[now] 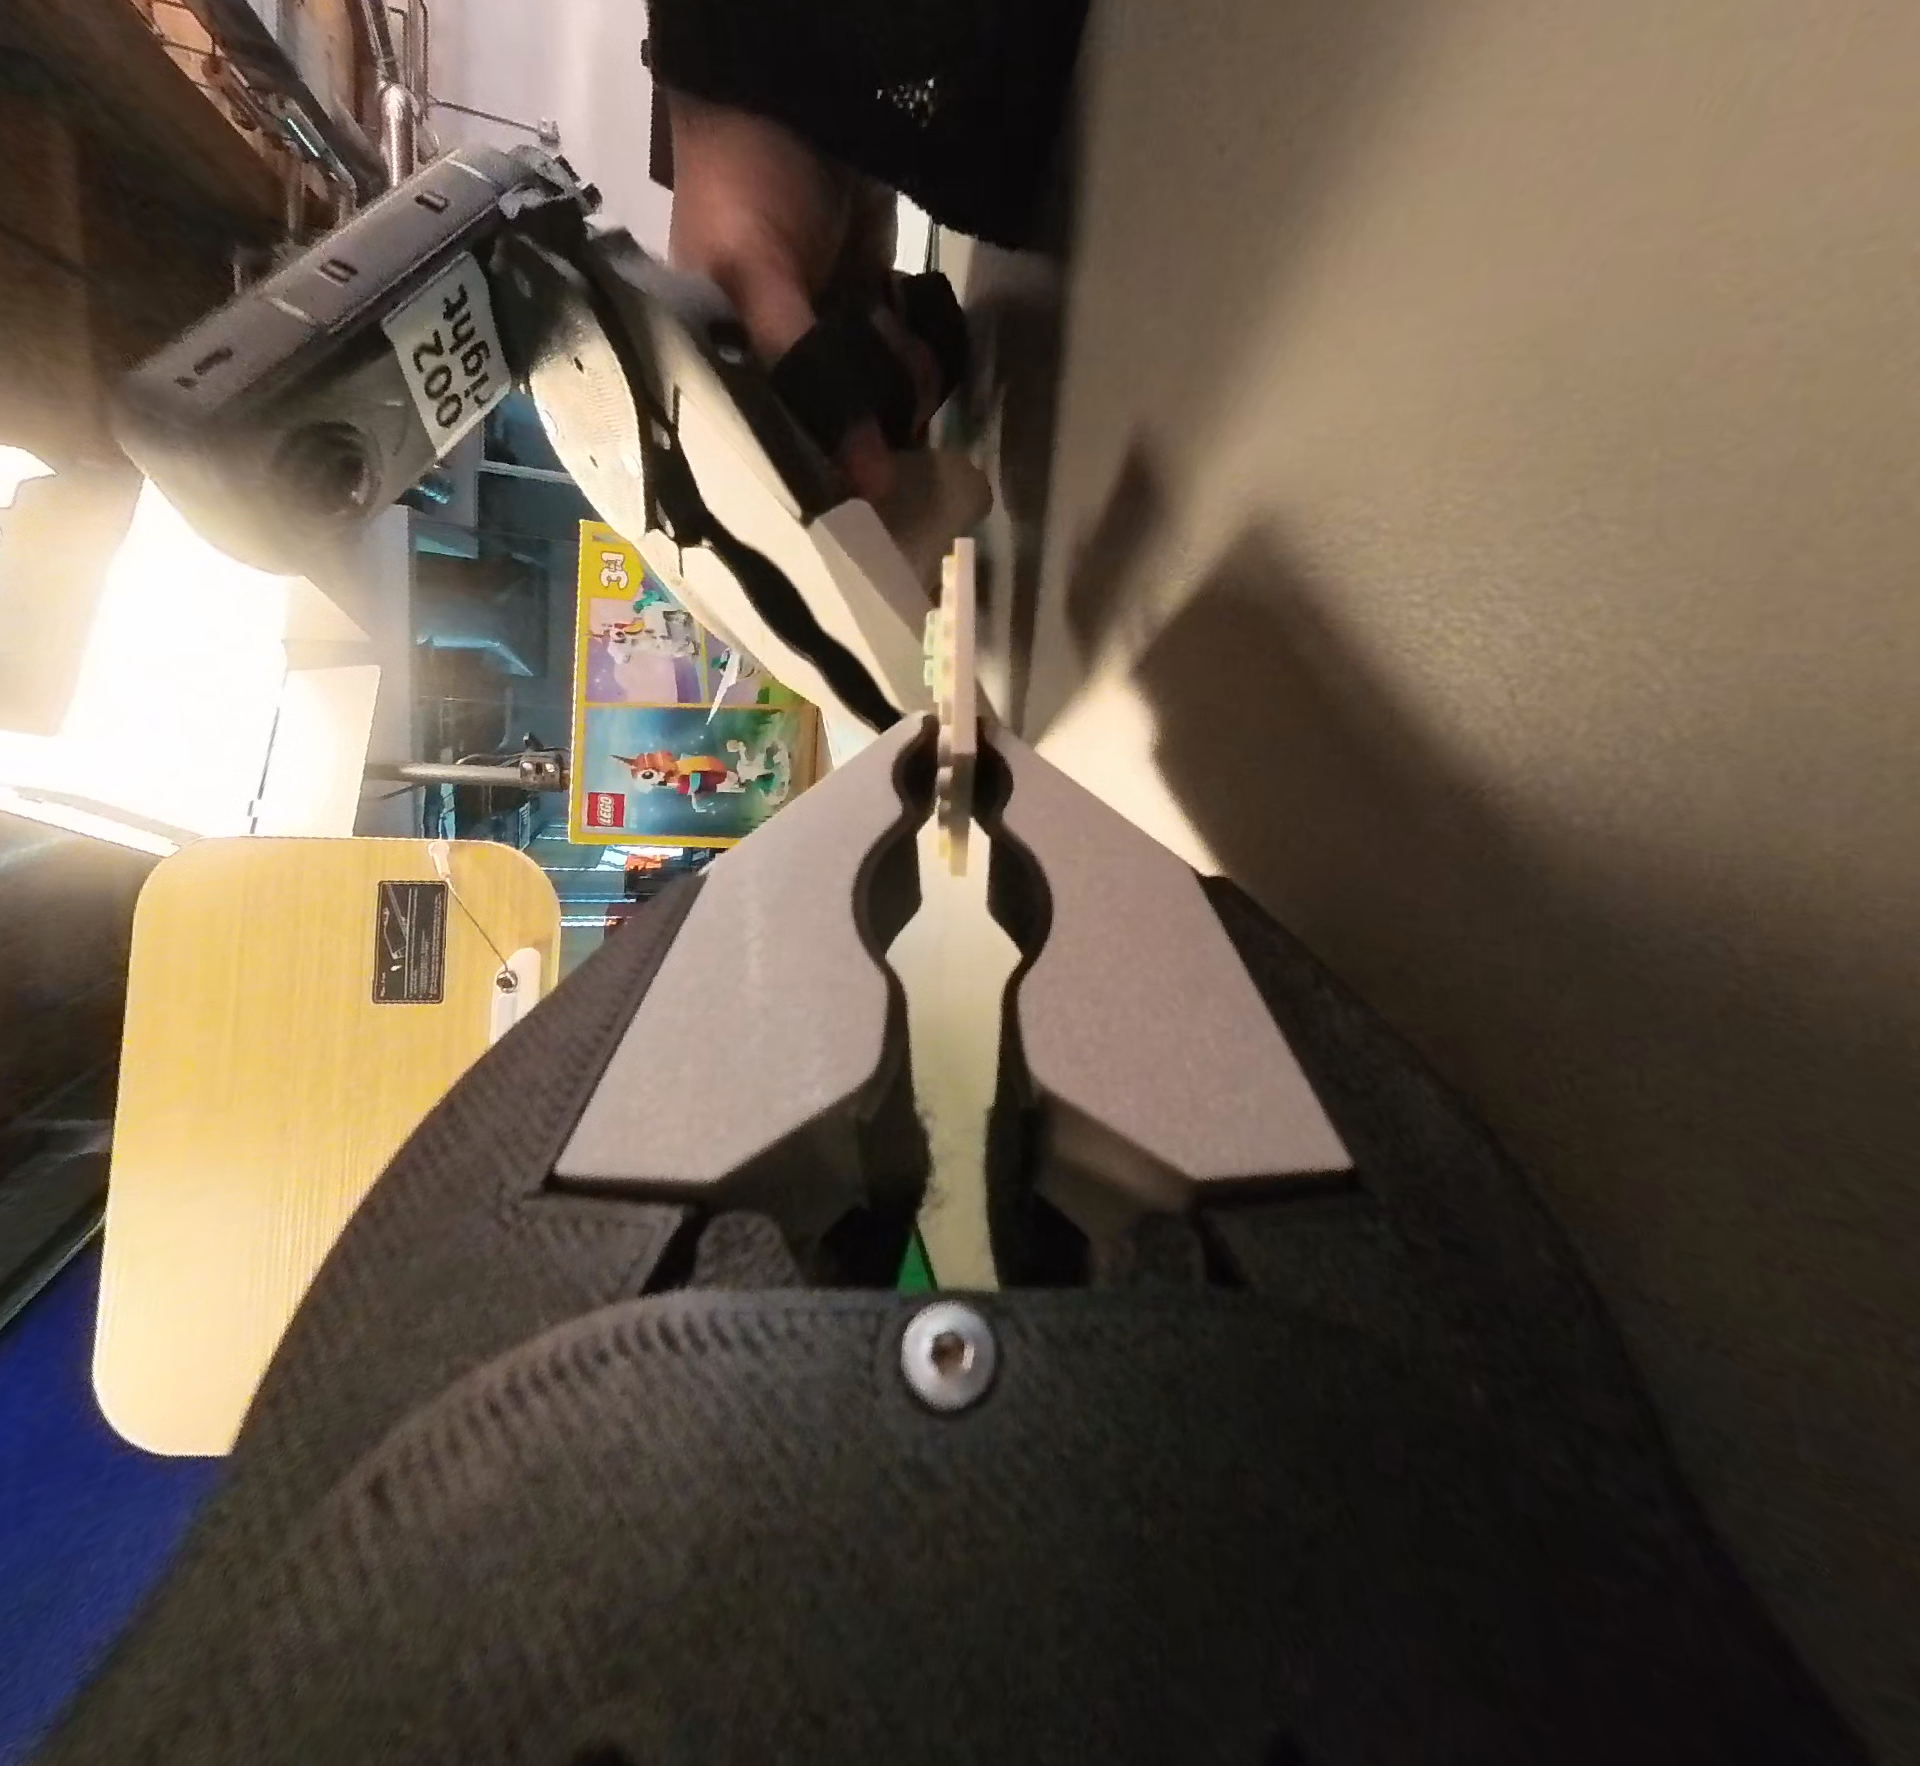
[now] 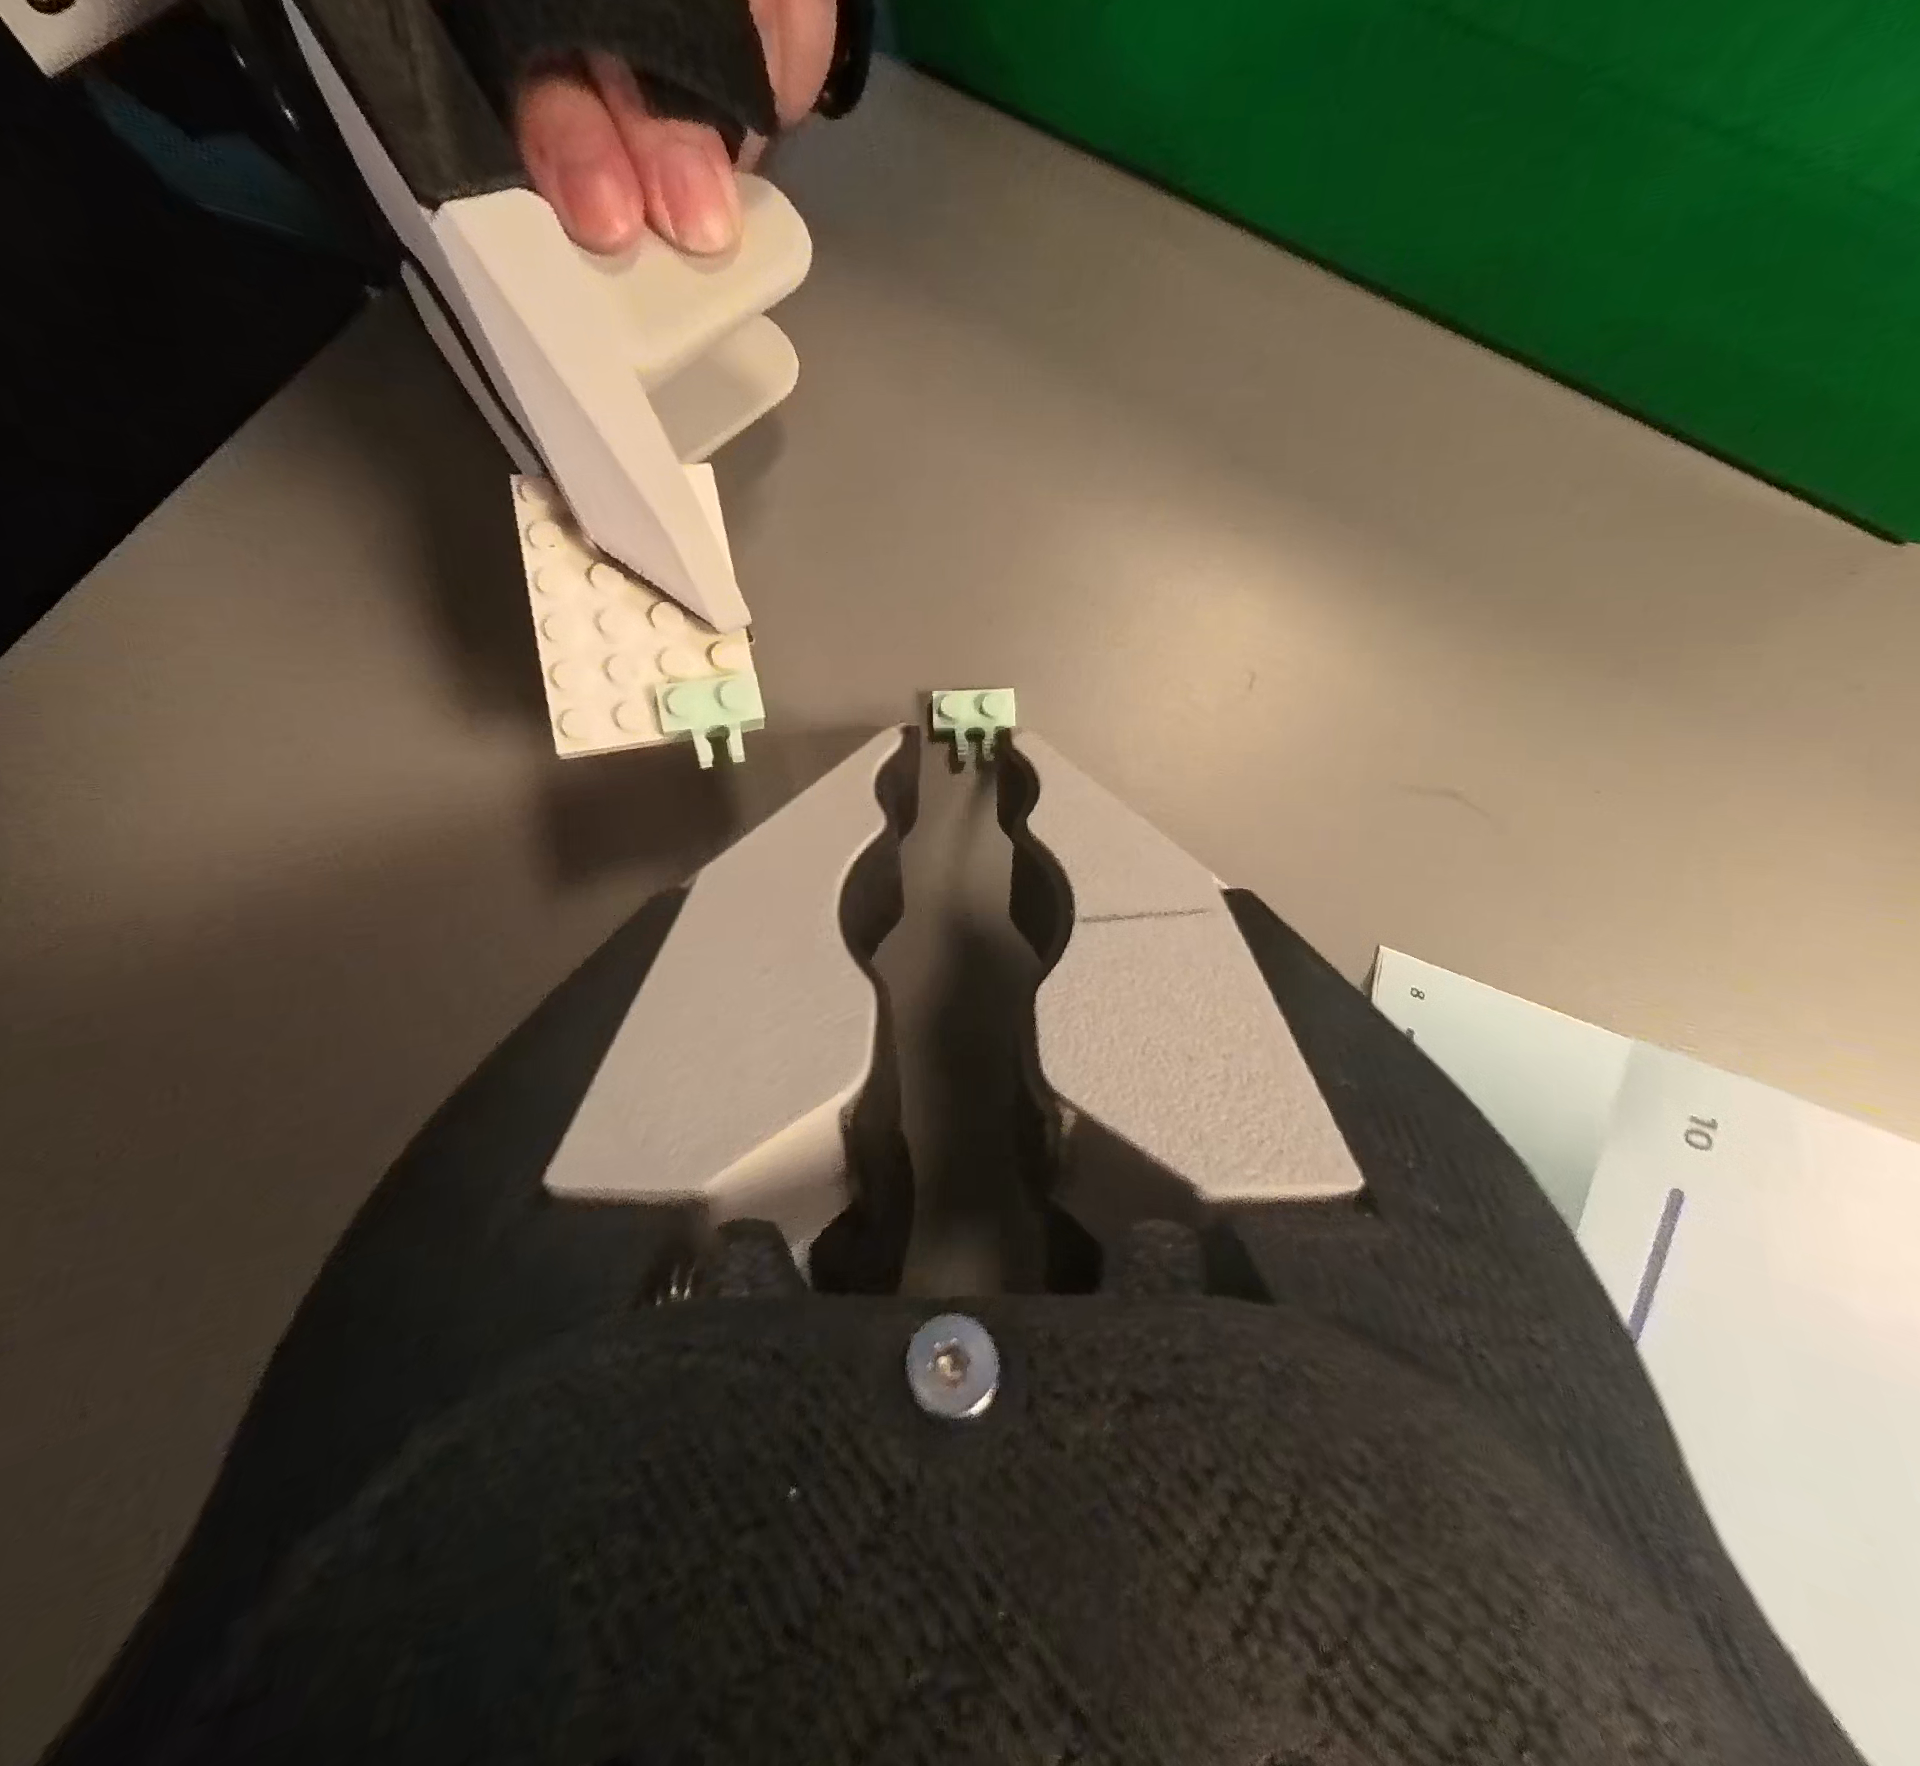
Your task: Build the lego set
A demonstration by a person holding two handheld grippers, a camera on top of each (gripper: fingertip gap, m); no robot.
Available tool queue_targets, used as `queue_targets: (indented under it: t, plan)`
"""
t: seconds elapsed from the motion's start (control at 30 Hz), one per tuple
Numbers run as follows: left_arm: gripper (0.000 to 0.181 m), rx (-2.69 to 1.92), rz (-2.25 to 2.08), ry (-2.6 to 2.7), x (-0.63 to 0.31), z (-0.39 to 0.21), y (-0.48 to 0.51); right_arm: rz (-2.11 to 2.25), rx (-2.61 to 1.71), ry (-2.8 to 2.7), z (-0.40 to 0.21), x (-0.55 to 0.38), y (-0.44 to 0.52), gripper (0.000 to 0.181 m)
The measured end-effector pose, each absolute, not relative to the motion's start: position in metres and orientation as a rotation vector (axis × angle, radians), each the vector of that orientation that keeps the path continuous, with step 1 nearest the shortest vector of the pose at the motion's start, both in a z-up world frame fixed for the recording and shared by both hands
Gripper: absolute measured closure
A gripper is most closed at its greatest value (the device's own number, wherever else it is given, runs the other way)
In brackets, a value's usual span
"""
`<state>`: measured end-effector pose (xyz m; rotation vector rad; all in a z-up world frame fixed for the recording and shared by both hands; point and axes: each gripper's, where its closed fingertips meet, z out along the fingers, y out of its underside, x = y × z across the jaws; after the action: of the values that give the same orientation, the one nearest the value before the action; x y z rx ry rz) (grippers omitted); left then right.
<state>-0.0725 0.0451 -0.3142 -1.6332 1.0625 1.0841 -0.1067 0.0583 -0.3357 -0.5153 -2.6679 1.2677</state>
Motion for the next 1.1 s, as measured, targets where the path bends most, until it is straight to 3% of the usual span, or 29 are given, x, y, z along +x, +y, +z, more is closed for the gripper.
queue_targets:
  t: [0.17, 0.4, 1.1]
  plan:
    - [0.177, -1.624, 1.089, 1.073, -0.072, -0.314, 0.045, 1.271, -0.532, -2.652, -0.334, -0.108, 0.059, 0.176]
    - [0.177, -1.587, 1.100, 1.089, -0.069, -0.311, 0.045, 1.536, -0.446, -2.689, -0.283, -0.067, 0.060, 0.176]
    - [0.177, -1.560, 1.119, 1.074, -0.068, -0.307, 0.042, 1.216, -0.267, -2.820, -0.301, -0.048, 0.049, 0.172]
